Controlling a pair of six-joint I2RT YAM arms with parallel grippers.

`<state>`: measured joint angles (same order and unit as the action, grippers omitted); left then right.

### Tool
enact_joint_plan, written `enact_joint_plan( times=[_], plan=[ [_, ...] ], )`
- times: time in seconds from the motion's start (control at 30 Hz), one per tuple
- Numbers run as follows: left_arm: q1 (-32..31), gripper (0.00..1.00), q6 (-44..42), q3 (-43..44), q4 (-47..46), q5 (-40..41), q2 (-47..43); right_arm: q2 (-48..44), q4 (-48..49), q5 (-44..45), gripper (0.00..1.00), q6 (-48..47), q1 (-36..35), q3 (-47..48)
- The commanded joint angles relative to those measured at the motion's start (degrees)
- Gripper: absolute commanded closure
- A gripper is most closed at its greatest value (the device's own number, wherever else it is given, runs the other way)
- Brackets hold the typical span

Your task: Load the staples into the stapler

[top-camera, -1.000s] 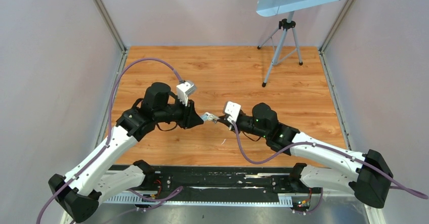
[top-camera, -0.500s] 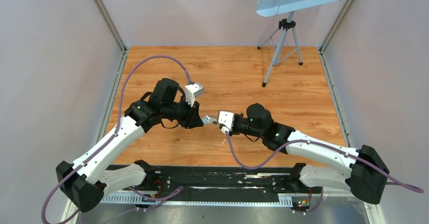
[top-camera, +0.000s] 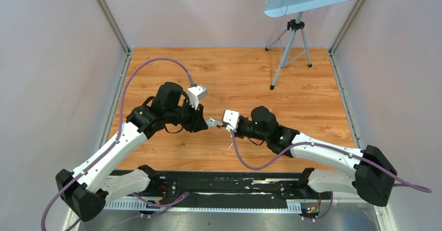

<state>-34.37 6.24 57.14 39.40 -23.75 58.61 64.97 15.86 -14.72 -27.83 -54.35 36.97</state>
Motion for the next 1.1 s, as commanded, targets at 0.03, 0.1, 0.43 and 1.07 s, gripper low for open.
enact_joint_plan(
  times=[0.03,0.1,0.43,1.07],
  plan=[
    [0.9,0.73,1.4,-0.5,1.7,10.7,-1.6,4.9,-9.0,8.1,1.00,19.1,1.0,1.7],
    [0.8,0.64,2.4,-0.9,1.1,11.5,-1.5,7.2,-12.6,7.4,1.00,23.5,1.0,4.1],
    [0.8,0.37,7.7,-4.0,-2.7,16.1,-6.3,12.7,-11.7,0.6,1.00,40.9,1.2,5.6],
    [0.9,0.05,25.2,-13.7,-15.8,22.8,-11.3,19.0,3.8,1.2,1.00,77.8,1.2,6.1]
  ],
)
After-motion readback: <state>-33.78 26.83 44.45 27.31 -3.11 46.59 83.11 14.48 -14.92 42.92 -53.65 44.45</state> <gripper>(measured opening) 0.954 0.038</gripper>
